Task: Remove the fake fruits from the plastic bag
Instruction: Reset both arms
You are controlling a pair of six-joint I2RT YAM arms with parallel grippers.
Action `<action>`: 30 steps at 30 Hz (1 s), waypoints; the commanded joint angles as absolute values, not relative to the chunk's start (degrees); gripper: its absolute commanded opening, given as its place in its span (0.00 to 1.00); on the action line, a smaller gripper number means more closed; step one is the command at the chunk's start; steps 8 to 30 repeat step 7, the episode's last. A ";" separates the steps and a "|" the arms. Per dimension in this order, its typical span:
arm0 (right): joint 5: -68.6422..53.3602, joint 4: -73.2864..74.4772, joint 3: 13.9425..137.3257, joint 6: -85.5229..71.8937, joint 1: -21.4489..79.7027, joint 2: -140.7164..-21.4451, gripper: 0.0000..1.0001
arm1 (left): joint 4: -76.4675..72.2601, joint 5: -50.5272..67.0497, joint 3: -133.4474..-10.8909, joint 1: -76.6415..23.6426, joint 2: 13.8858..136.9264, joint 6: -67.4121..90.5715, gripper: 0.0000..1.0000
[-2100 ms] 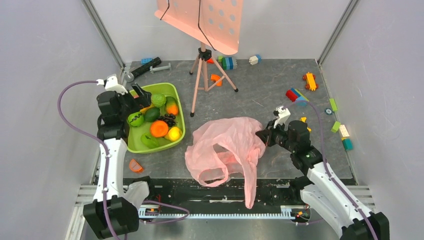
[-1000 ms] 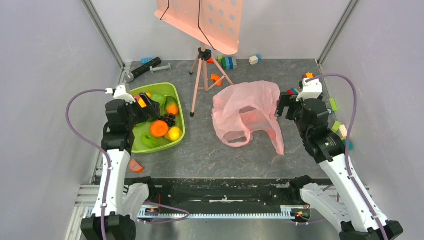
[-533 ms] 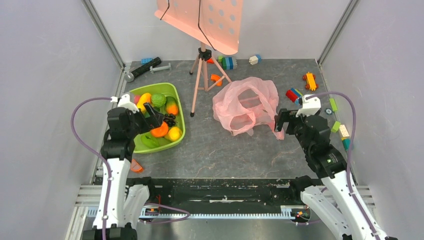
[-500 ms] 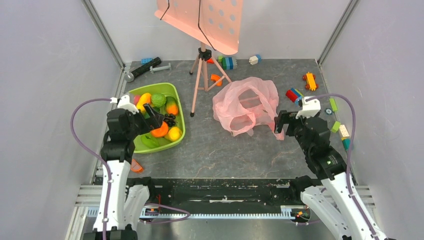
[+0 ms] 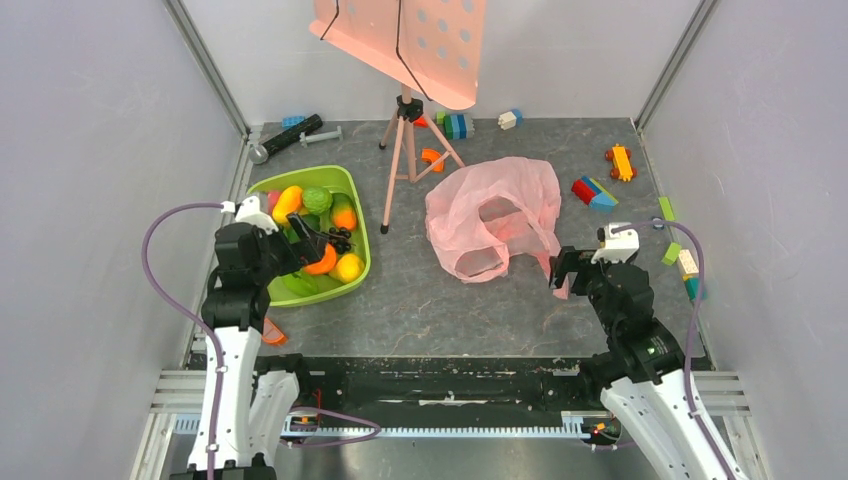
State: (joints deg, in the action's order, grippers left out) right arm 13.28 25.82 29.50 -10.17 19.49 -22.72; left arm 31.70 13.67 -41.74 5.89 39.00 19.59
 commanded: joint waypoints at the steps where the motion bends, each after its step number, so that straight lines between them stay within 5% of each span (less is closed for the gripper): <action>1: 17.42 24.60 27.01 -10.94 19.36 -19.44 0.98 | 30.93 14.78 -41.31 5.85 38.24 18.90 1.00; 30: 17.95 24.30 25.61 -10.61 19.35 -19.42 0.98 | 31.20 15.92 -41.50 4.34 40.18 19.25 1.00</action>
